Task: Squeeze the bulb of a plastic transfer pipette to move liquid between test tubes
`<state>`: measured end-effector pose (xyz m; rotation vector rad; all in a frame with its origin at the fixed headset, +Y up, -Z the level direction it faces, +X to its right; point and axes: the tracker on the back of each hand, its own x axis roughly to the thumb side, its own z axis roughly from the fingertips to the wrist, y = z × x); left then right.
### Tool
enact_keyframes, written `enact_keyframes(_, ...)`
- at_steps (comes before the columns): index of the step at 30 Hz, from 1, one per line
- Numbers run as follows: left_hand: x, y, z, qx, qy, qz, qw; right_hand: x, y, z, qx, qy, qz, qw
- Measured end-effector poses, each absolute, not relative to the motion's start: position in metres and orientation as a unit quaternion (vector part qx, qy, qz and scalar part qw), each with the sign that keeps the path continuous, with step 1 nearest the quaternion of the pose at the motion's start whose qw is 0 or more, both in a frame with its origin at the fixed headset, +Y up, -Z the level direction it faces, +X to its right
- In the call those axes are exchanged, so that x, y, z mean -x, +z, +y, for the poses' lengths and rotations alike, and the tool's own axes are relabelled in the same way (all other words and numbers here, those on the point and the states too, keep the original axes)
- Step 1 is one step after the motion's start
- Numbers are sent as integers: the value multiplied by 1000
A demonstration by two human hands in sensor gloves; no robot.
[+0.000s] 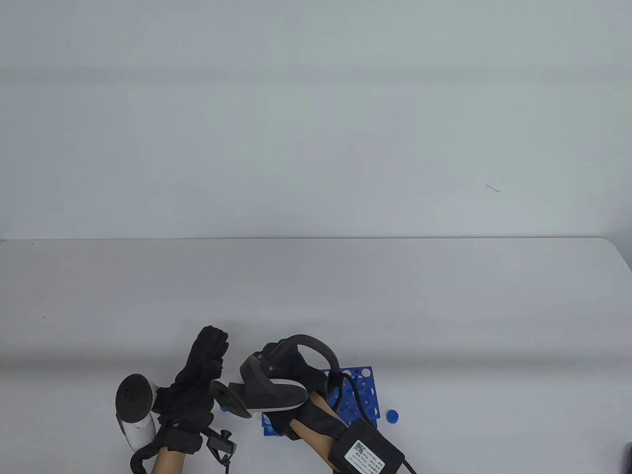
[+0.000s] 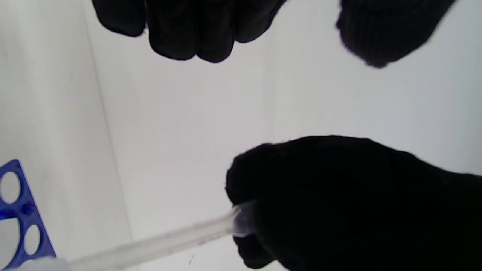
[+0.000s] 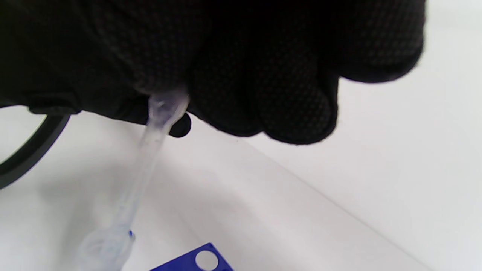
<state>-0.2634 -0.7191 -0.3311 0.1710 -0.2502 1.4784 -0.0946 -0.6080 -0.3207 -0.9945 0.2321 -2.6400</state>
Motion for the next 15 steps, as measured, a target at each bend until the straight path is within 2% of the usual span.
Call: enact_keyframes(15,264,-331,-719,-79,671,-111,729,93,-321,-623,344,-925,59,150)
